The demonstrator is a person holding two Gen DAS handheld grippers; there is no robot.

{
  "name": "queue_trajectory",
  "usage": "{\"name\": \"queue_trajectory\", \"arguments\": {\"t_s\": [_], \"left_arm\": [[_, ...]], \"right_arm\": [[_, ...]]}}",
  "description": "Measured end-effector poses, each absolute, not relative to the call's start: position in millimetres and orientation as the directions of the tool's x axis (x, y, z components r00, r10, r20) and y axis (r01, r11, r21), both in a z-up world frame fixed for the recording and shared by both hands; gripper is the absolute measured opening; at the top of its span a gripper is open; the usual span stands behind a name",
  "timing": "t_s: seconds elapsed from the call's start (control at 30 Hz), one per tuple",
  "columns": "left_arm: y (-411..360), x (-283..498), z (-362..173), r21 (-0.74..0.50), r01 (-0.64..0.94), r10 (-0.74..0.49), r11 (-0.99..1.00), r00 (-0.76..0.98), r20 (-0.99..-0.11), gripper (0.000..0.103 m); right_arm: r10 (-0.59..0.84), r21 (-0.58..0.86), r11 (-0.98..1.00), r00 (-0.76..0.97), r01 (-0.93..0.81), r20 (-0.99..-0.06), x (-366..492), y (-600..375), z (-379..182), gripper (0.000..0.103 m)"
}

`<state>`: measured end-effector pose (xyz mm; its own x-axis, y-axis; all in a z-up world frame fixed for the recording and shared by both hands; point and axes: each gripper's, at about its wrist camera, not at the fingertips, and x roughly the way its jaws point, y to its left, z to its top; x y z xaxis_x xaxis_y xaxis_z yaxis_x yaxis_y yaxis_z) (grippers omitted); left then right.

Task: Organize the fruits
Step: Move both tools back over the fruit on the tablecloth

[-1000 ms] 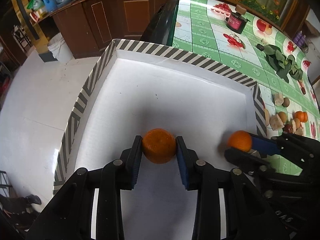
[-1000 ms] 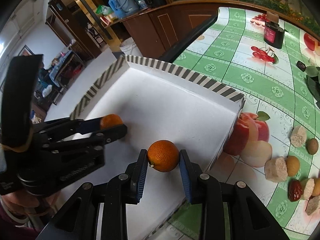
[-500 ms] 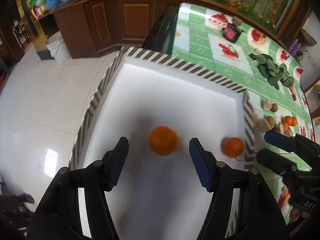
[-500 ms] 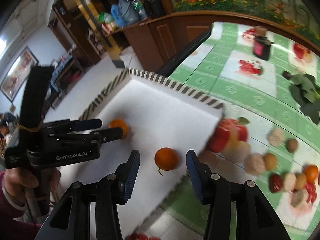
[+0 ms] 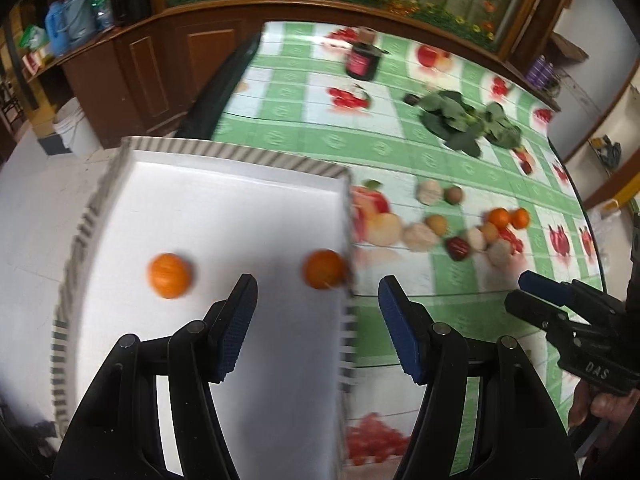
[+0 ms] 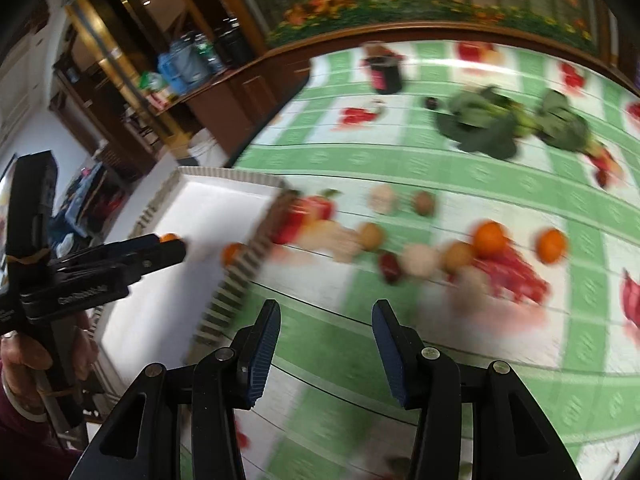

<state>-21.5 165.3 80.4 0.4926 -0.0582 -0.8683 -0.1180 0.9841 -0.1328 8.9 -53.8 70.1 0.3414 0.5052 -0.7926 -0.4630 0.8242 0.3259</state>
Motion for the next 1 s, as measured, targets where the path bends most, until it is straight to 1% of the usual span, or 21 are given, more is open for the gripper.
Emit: {"name": "queue_trajectory", "arguments": {"t_s": [0.17, 0.5, 0.8, 1.0], "left_arm": [[130.2, -17.6, 79.0, -0.115, -0.073, -0.065, 0.991, 0.485, -0.872, 0.064], [89.0, -8.8, 78.0, -0.1, -0.032, -0.072, 0.994, 0.478, -0.875, 0.063], [80.7, -4.3, 70.5, -0.114, -0.028, -0.089, 0.993, 0.459, -0.884, 0.063], [82.3, -0.2, 60.9, -0.105, -0.012, -0.089, 0.994, 0.445, -0.891, 0.063]], "right_arm": [[0.481, 0.336, 0.854, 0.36, -0.397, -0.799, 8.7, -97.6, 63.9, 0.047], [0.469, 0.336, 0.867, 0.375, -0.367, -0.8, 9.7, -135.4, 64.4, 0.047], [0.469, 0.343, 0.868, 0.369, -0.359, -0.802, 15.2, -146.6, 59.6, 0.047], [0.49, 0.356, 0.853, 0.35, -0.381, -0.799, 23.5, -136.6, 54.0, 0.047]]}}
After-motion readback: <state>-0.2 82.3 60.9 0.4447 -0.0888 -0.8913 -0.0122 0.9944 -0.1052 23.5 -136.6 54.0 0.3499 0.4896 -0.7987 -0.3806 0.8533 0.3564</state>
